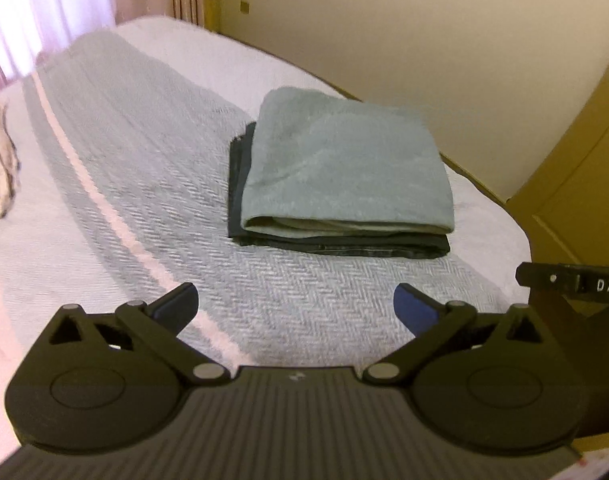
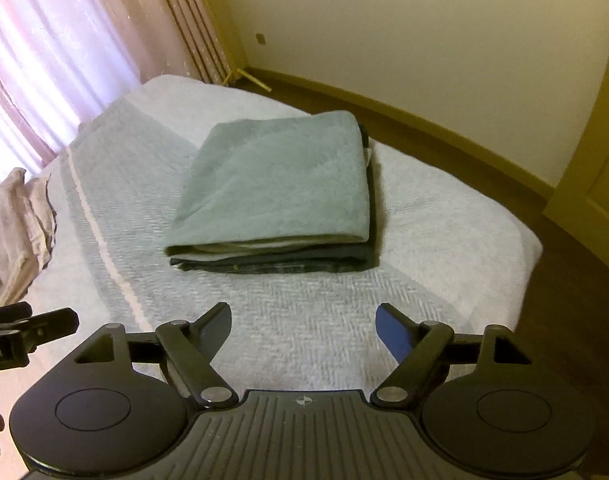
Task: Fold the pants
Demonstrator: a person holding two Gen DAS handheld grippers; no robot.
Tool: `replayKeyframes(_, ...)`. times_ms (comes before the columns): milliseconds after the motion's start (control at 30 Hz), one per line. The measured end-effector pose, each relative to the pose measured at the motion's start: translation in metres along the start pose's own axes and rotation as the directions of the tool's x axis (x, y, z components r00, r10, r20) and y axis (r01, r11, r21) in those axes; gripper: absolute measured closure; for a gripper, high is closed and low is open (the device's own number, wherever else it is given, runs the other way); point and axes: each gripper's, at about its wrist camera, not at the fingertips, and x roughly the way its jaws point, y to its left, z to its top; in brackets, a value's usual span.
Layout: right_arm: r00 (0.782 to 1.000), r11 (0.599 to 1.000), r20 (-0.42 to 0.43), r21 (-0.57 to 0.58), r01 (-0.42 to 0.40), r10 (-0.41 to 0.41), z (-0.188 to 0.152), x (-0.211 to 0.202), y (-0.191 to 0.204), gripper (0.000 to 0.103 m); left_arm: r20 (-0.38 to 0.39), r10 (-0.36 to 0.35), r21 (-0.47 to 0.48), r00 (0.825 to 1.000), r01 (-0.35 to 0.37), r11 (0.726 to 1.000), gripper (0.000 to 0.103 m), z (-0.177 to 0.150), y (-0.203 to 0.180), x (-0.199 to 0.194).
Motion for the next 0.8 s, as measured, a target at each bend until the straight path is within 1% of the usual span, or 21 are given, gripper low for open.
replayKeyframes(133,0.999,1.000,0.034,0.014,0.005,-0.006,-0.019,-0.028,0.018,0.026,0.048,-0.002,-0.002,0.999,0.002,1.000,0.001,-0.022,0.004,-0.036)
replayKeyframes(300,0.998,1.000,0.064,0.024,0.013,-0.015,-0.039,-0.054,0.038,0.026,0.072,-0.021,0.000,0.997,0.021,1.000,0.001,-0.042,0.010,-0.069)
replayKeyframes(367,0.998,1.000,0.069,0.019,0.011,-0.012,-0.044,-0.064,0.045,0.026,0.080,-0.012,-0.003,0.997,0.012,1.000,0.001,-0.047,0.011,-0.079)
replayKeyframes(567,0.996,0.999,0.086,-0.028,0.019,-0.016,-0.044,-0.077,0.059,0.026,0.094,-0.003,-0.019,0.996,0.004,1.000,0.001,-0.058,0.009,-0.099)
replayKeyframes(633,0.995,0.999,0.094,-0.048,0.022,-0.018,-0.043,-0.080,0.063,0.026,0.095,-0.008,-0.020,0.995,0.010,1.000,0.001,-0.059,0.008,-0.103)
replayKeyframes(800,0.994,0.998,0.103,-0.056,0.025,-0.019,-0.044,-0.083,0.065,0.026,0.087,-0.017,-0.047,0.996,0.021,0.999,0.001,-0.061,0.008,-0.104)
